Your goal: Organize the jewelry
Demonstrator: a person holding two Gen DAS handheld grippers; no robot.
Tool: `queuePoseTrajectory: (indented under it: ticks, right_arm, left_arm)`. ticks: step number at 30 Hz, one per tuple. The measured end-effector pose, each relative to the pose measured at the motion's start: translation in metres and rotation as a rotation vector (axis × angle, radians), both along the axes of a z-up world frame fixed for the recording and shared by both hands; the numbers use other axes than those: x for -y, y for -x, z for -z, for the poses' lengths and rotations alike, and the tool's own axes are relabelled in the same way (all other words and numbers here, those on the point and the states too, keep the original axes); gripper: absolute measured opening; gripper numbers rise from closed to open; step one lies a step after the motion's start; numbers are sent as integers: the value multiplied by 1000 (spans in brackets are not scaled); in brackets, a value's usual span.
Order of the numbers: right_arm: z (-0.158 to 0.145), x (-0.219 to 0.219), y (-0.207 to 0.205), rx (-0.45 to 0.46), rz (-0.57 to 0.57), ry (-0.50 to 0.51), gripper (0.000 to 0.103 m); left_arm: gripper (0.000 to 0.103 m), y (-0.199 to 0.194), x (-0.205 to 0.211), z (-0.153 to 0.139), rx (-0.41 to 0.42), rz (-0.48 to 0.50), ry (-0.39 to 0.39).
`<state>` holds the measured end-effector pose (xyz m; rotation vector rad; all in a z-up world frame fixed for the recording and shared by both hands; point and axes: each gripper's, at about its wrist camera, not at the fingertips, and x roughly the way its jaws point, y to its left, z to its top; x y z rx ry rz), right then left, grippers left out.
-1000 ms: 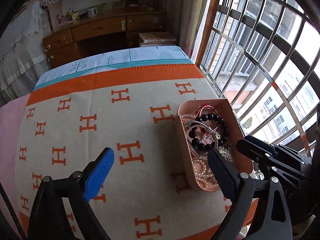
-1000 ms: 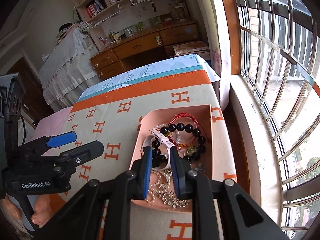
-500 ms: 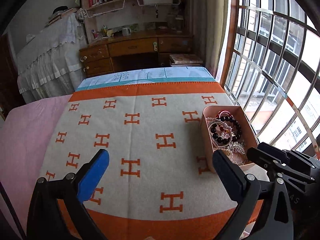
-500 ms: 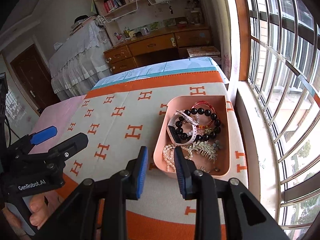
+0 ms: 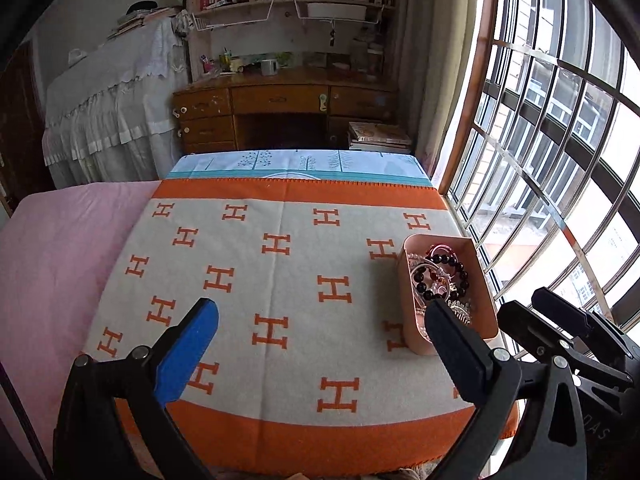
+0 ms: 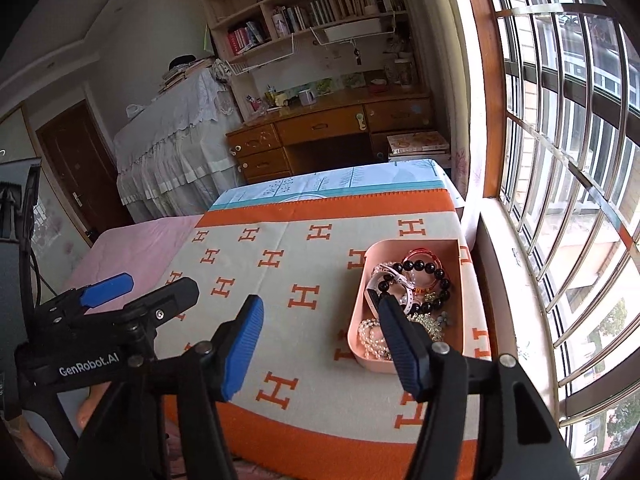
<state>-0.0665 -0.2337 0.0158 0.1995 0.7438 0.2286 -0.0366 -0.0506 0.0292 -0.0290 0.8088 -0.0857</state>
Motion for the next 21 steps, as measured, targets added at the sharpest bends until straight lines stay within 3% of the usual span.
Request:
queuePoseTrajectory:
  ticks: [21]
  right_arm:
    - [-1, -2, -3, -25, 11, 3, 61]
  left_arm:
    - [102, -1, 6, 0, -2, -3, -27]
